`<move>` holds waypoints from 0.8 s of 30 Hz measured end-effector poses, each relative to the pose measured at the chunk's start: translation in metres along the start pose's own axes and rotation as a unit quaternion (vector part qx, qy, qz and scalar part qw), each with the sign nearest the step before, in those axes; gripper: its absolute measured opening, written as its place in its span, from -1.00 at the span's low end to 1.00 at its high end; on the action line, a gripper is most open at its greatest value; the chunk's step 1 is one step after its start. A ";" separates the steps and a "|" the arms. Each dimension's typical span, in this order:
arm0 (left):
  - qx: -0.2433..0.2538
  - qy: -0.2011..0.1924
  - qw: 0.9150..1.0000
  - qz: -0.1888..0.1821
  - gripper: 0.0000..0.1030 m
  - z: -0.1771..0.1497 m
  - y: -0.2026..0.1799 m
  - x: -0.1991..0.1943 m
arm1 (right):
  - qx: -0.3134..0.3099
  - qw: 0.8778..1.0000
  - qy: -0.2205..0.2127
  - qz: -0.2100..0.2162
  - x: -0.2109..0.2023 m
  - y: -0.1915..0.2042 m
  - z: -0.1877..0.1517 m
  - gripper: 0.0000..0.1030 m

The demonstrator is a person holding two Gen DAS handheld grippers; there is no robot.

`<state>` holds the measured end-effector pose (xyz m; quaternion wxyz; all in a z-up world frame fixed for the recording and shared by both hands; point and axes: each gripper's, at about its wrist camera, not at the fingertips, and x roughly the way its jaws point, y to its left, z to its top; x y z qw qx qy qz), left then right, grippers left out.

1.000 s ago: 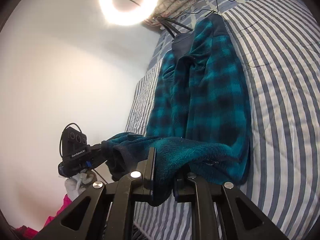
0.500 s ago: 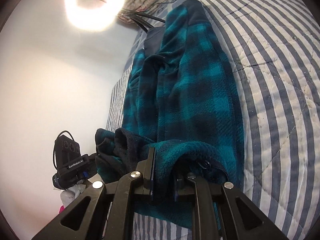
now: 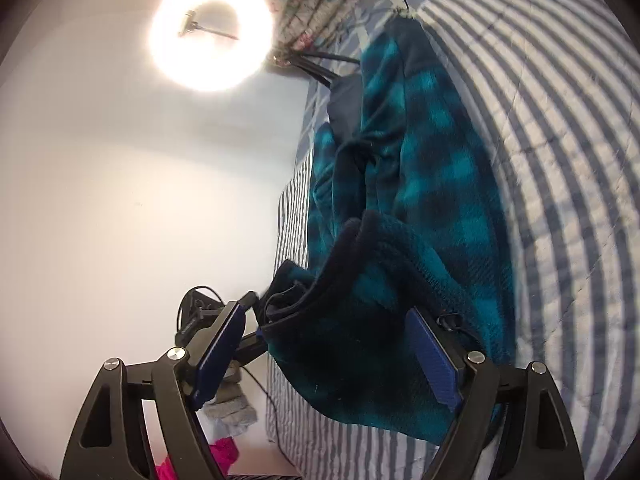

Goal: Fold large clothes

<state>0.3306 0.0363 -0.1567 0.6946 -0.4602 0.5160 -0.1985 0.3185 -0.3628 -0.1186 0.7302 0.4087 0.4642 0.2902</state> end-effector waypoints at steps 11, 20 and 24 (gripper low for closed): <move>0.254 -0.040 0.957 0.135 0.02 -0.019 -0.040 -0.032 | -0.215 0.966 0.032 -0.142 -0.002 0.059 -0.041 -0.17; 0.296 0.023 0.942 0.158 -0.07 -0.025 -0.007 0.012 | -0.198 0.956 0.038 -0.214 -0.009 0.003 -0.030 0.11; 0.289 0.031 0.945 0.152 -0.37 -0.032 0.001 0.013 | -0.204 0.957 0.057 -0.201 -0.011 -0.002 -0.037 -0.09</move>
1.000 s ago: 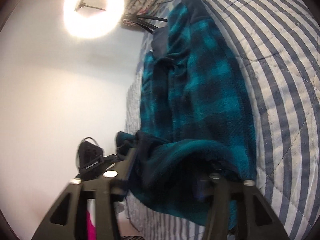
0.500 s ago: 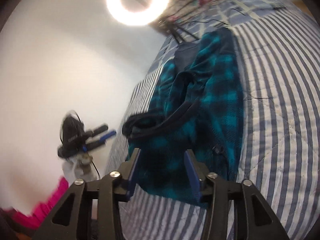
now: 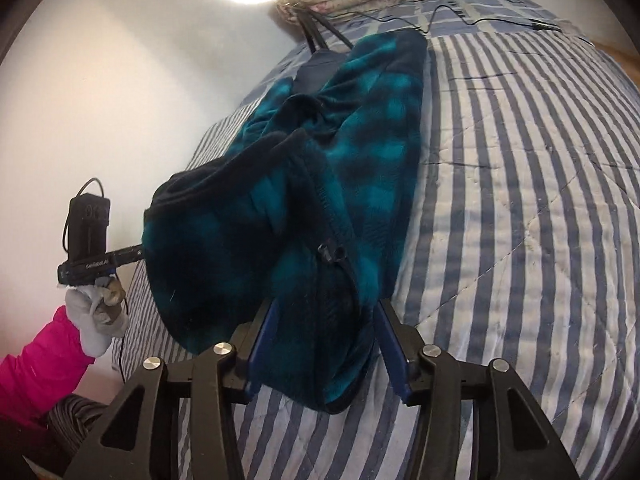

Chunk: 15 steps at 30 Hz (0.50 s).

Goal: Fold large clothes

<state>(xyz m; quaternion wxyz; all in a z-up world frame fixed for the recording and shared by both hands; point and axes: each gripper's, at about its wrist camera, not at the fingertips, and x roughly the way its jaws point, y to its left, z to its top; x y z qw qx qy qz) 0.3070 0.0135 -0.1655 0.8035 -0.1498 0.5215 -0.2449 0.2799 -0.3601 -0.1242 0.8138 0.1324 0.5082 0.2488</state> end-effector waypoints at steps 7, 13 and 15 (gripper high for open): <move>-0.010 -0.005 1.000 0.010 -0.80 -0.006 -0.004 -0.009 | -0.041 0.999 0.008 0.010 -0.002 0.022 -0.005 -0.77; -0.020 -0.003 0.999 0.027 -0.52 -0.012 0.002 -0.017 | -0.042 0.998 0.027 -0.036 0.001 0.014 -0.009 -0.45; -0.001 -0.019 0.999 0.036 -0.50 -0.007 -0.006 -0.027 | -0.066 0.996 0.002 -0.063 -0.010 0.024 -0.003 -0.32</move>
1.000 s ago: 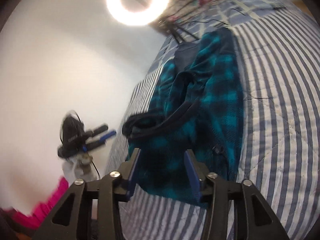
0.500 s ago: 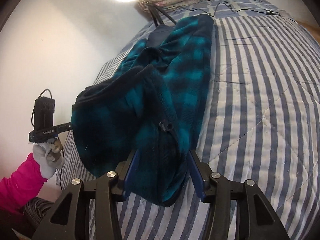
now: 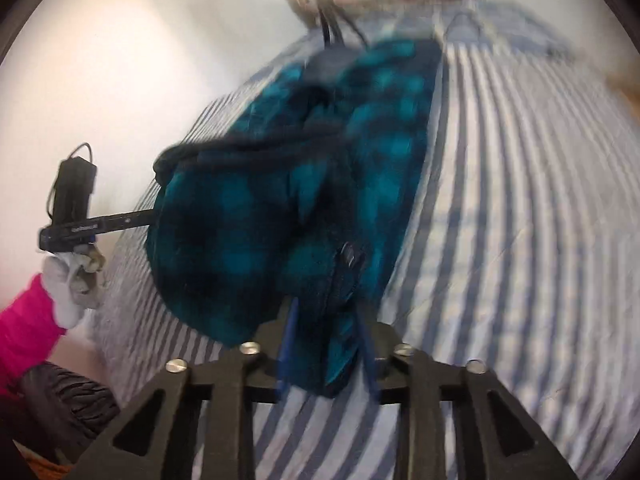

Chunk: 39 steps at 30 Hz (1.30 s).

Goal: Fold large clothes

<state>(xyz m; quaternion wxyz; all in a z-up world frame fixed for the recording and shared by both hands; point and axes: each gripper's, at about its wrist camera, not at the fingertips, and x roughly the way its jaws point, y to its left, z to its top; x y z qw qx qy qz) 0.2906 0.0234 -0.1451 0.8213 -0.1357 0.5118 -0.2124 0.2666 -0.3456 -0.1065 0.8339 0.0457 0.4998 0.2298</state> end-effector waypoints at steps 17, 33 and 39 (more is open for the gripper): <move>0.076 0.018 0.995 0.055 -0.50 0.068 -0.038 0.073 | -0.125 0.992 0.003 -0.004 0.057 0.067 0.056 -0.59; -0.032 0.039 0.997 -0.050 -0.16 0.013 0.029 0.018 | -0.128 0.991 -0.031 0.034 0.020 0.085 0.083 -0.20; -0.026 0.025 0.999 -0.038 -0.87 -0.005 0.023 0.012 | -0.155 0.987 0.013 0.034 0.056 0.106 0.073 -0.19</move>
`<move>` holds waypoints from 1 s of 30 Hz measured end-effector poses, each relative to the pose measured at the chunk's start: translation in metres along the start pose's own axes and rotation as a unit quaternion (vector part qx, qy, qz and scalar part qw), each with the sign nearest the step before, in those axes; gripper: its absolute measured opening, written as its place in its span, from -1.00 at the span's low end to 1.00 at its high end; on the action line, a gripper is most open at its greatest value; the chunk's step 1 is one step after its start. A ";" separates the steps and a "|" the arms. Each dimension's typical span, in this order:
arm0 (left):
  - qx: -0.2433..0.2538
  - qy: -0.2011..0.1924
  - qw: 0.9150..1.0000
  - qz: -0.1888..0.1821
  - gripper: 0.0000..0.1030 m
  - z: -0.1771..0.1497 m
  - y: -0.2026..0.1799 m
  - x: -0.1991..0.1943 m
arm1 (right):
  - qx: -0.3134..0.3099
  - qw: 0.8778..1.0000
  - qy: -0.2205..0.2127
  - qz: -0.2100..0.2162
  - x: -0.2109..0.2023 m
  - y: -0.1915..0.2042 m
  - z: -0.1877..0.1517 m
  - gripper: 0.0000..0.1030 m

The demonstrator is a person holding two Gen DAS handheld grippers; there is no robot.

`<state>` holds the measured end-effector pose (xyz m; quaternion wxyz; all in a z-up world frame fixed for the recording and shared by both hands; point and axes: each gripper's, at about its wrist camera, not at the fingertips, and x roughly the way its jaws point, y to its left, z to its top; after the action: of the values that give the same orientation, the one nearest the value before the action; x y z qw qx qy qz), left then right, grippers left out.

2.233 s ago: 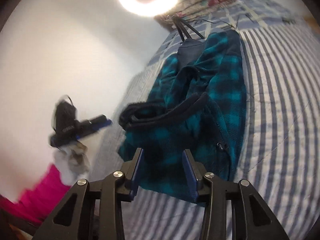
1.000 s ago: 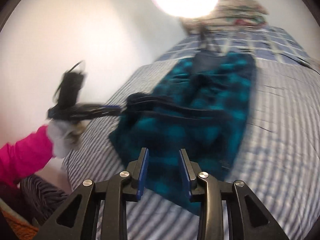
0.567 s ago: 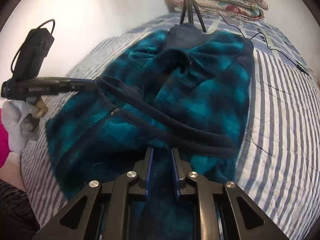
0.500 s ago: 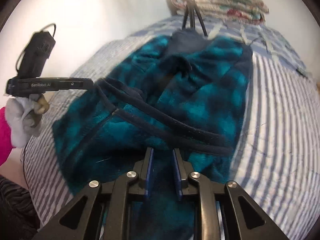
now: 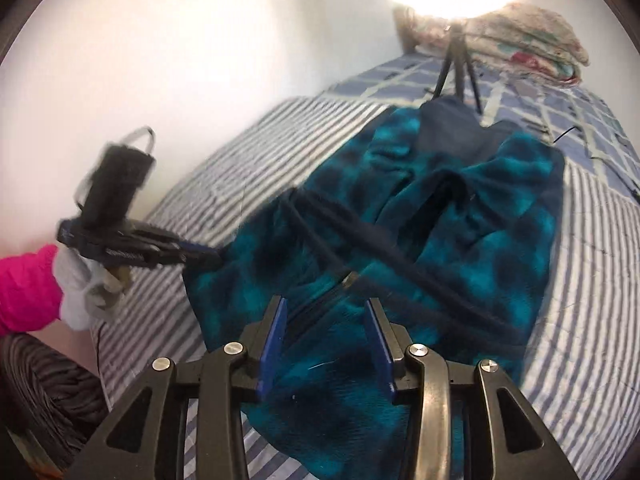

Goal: Fold large clothes

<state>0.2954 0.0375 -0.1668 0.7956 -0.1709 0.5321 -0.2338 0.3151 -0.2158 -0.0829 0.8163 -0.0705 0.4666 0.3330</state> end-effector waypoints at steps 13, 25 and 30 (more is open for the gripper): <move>0.036 -0.057 0.996 0.063 -0.79 -0.004 -0.019 -0.031 | 0.021 0.999 -0.024 -0.030 0.010 -0.019 -0.008 -0.26; 0.100 -0.030 0.988 0.112 -0.79 0.053 -0.049 0.041 | 0.035 0.994 -0.025 -0.104 0.005 -0.052 -0.019 -0.56; 0.086 -0.015 0.989 0.122 -0.78 0.052 -0.029 0.070 | 0.065 0.992 0.005 -0.112 0.032 -0.073 -0.039 -0.71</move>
<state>0.3604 -0.0245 -0.1861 0.8380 -0.0392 0.5147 -0.1768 0.3430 -0.2731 -0.1445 0.8488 -0.0704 0.4808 0.2081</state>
